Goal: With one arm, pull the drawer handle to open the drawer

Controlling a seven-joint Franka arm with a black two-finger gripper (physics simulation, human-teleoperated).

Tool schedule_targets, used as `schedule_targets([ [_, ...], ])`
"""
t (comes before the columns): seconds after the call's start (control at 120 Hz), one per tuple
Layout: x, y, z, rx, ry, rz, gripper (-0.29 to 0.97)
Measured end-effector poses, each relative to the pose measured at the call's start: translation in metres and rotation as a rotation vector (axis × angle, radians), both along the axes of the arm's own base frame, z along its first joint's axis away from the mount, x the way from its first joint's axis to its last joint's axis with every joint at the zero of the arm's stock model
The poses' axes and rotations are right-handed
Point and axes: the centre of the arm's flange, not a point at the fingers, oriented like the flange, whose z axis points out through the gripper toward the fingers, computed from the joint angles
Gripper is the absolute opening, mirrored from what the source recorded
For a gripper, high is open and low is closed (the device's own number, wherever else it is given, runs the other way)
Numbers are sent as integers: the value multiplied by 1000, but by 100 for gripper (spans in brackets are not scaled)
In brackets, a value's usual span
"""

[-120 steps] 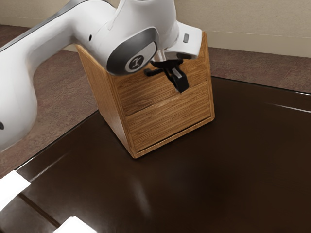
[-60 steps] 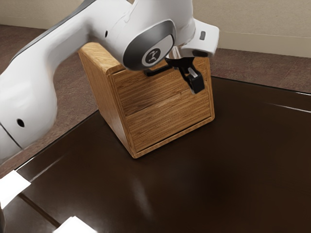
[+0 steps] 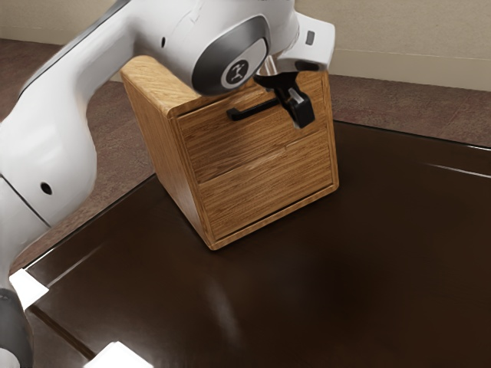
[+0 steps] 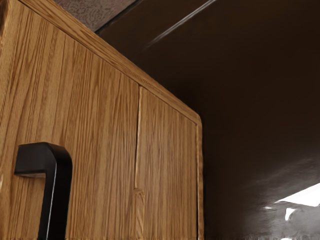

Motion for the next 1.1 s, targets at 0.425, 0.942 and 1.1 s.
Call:
schedule_targets([
  [0.425, 6, 42, -18, 42, 61, 69, 68],
  [0.942, 9, 9, -50, 51, 117, 31, 68],
  [1.1, 1, -18, -54, 86, 126, 19, 65],
])
